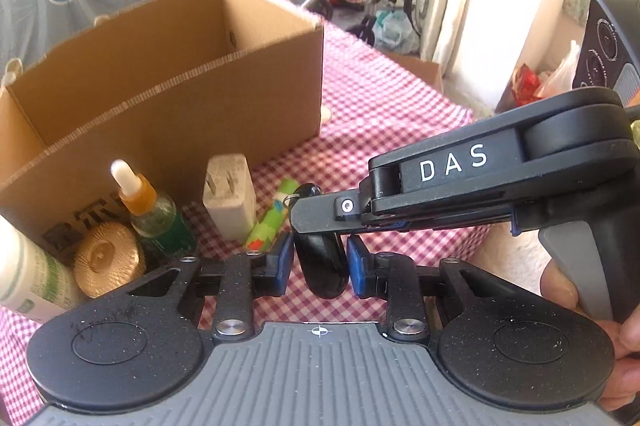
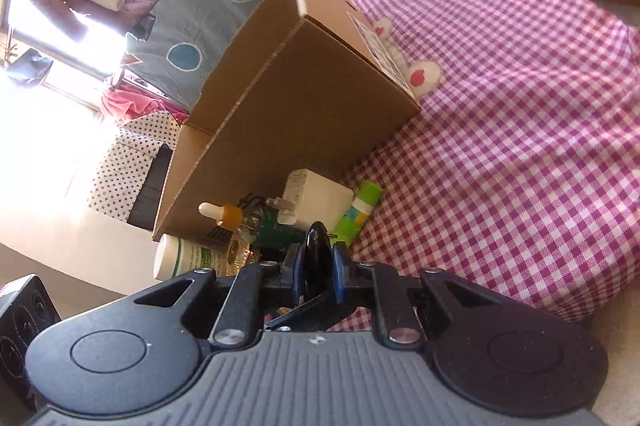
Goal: Organize rigid objects
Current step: 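Close the right gripper on the black fob and lift it, then carry the black fob into the box and open the right gripper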
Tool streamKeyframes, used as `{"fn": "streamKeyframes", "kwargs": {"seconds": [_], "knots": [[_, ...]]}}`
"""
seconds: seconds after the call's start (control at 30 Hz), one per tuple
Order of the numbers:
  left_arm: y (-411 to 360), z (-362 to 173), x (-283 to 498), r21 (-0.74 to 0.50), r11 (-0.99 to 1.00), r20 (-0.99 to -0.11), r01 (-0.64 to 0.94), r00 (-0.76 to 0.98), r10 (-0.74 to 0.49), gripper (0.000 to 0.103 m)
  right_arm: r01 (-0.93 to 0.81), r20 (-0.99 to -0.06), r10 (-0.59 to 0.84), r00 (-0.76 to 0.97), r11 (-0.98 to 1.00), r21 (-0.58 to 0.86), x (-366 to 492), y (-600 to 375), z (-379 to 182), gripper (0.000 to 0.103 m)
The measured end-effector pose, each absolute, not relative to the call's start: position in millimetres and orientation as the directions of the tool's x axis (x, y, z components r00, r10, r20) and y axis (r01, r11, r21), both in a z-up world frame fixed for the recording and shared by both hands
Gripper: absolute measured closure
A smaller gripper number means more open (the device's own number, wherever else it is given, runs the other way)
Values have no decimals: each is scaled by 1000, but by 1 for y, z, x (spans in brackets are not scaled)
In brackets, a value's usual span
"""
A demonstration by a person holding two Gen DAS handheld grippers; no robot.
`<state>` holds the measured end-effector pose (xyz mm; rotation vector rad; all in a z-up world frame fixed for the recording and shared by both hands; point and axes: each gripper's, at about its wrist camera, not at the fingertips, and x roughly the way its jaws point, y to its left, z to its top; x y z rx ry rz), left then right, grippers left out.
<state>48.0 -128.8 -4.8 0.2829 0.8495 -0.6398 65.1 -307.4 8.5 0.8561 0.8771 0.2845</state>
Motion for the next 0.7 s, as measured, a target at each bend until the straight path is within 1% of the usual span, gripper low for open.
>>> {"fn": "streamKeyframes", "kwargs": {"seconds": [0.2, 0.33, 0.43, 0.57, 0.7], "knots": [[-113, 41, 35, 14, 794, -682, 607, 587, -436, 75, -1, -501, 522, 690, 692, 721, 62, -291, 67, 86], [-98, 71, 38, 46, 822, -629, 568, 656, -418, 75, -102, -462, 545, 700, 716, 690, 79, -276, 102, 86], [-84, 91, 52, 45, 849, -605, 526, 691, -396, 75, -171, -447, 571, 689, 727, 665, 102, -259, 123, 86], [-64, 110, 88, 21, 876, -617, 481, 696, -367, 75, -236, -461, 612, 643, 731, 641, 148, -234, 141, 86], [-48, 111, 140, -18, 900, -678, 436, 656, -331, 75, -259, -521, 639, 566, 738, 623, 207, -205, 143, 86]]}}
